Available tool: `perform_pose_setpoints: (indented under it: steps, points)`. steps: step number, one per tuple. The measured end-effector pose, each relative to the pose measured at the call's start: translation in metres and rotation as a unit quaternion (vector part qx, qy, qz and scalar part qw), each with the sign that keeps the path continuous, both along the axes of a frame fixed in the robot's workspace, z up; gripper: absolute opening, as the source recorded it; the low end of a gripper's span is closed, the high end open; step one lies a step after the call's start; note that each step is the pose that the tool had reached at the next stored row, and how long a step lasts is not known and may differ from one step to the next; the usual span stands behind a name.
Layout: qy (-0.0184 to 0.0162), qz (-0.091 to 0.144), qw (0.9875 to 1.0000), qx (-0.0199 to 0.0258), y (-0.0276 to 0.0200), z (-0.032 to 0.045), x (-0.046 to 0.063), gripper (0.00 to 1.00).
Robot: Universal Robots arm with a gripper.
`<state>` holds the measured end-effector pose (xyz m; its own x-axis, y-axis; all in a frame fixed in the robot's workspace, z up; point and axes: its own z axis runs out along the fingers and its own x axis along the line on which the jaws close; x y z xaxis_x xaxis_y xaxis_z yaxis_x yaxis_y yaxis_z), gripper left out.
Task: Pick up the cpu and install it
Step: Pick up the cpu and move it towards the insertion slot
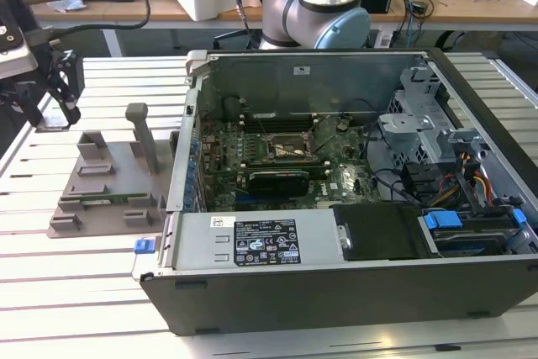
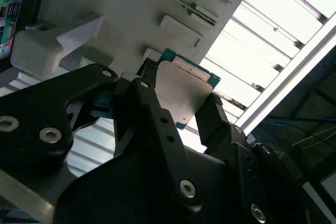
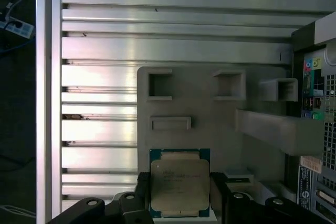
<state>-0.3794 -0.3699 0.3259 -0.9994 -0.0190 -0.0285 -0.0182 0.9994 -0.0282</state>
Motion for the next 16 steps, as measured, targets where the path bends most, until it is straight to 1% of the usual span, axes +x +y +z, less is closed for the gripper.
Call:
perform_pose_setpoints:
  steps: [5, 7, 16]
  points:
    - [0.0, 0.0, 1.0, 0.0, 0.0, 0.0056, 0.0, 0.54]
    - [0.0, 0.0, 1.0, 0.0, 0.0, 0.0104, 0.0, 0.54]
    - [0.0, 0.0, 1.0, 0.0, 0.0, 0.0236, 0.0, 0.54]
